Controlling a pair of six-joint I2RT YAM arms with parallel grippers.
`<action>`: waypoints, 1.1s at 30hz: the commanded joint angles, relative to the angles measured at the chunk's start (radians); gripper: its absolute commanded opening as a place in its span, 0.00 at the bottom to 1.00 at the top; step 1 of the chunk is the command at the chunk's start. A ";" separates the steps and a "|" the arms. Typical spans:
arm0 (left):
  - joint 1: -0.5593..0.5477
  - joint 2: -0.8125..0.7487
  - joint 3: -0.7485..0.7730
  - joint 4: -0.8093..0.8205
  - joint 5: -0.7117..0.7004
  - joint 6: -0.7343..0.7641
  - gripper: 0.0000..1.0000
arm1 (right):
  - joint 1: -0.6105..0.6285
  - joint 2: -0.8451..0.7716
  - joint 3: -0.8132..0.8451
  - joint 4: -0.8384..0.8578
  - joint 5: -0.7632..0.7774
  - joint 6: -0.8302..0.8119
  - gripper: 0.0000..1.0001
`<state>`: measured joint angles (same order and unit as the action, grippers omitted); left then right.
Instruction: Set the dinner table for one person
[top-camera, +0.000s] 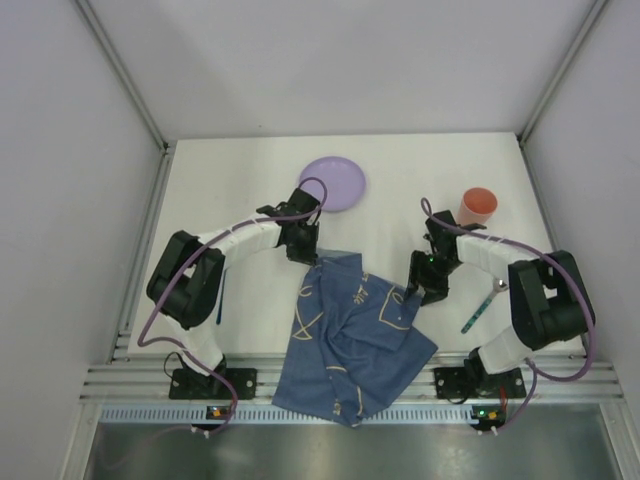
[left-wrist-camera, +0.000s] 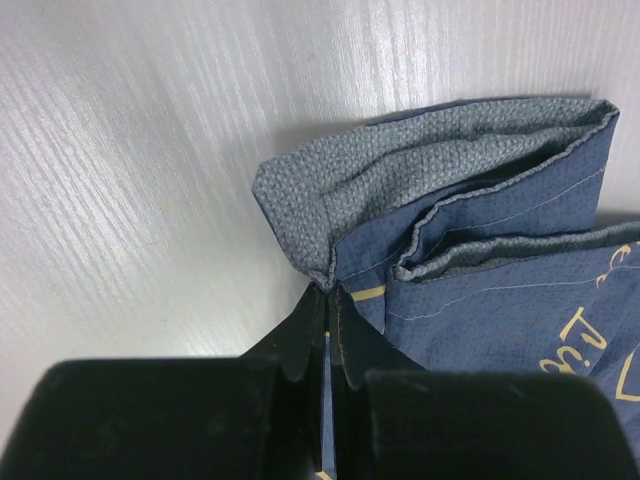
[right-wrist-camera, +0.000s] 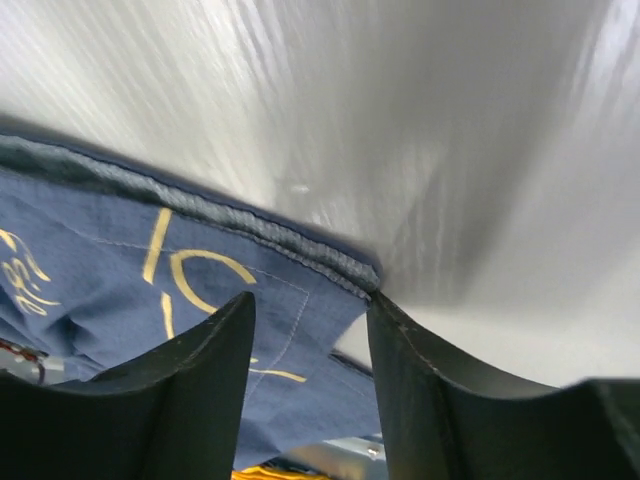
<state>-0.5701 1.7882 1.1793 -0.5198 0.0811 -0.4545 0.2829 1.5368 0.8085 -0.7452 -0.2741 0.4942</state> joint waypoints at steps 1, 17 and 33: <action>0.001 -0.050 -0.009 -0.003 0.000 -0.018 0.00 | 0.004 0.045 0.029 0.156 0.013 -0.005 0.48; 0.025 -0.147 0.100 -0.218 -0.225 0.092 0.00 | -0.014 -0.109 0.376 -0.146 0.271 -0.163 0.00; 0.211 -0.044 0.264 -0.328 -0.366 0.278 0.00 | -0.067 0.264 0.917 -0.333 0.633 -0.074 0.00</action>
<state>-0.3653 1.7107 1.3731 -0.8169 -0.2283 -0.2321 0.2314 1.7885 1.6299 -1.0019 0.2134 0.3901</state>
